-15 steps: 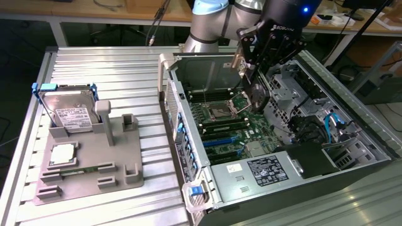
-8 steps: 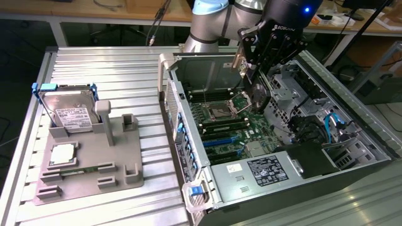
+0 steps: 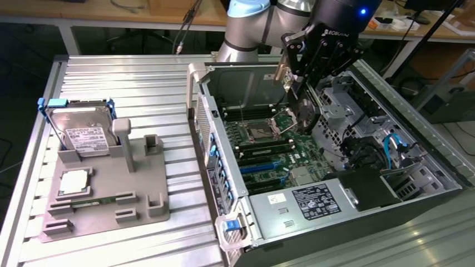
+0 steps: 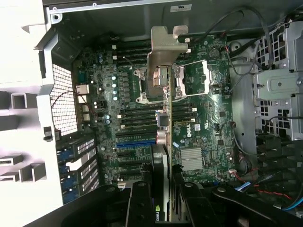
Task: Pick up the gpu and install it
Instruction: 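Pick up the gpu and move the gpu toward the slot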
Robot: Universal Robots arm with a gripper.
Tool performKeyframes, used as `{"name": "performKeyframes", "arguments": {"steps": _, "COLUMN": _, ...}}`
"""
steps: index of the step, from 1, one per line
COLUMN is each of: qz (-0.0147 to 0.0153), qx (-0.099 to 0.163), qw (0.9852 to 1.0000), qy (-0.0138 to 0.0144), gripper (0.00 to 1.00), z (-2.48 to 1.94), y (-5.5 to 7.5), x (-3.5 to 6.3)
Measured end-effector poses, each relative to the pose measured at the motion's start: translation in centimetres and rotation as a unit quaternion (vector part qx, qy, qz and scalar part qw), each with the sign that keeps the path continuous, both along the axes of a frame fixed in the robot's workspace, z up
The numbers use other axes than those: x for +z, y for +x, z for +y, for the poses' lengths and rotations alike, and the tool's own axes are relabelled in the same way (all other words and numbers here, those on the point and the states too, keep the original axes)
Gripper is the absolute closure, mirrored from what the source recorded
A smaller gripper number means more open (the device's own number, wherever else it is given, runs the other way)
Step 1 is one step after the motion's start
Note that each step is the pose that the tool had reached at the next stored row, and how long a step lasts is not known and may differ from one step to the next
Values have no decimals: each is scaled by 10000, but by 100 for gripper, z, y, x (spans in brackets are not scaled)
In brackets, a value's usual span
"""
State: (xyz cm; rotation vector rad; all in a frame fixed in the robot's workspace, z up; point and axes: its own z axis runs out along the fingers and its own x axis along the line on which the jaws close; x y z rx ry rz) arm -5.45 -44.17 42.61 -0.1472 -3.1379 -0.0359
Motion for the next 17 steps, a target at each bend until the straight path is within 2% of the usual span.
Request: {"name": "performKeyframes", "arguments": {"steps": 17, "qz": 0, "qx": 0, "qw": 10000, "qy": 0, "gripper": 73, "z": 0, "y": 181, "x": 0}}
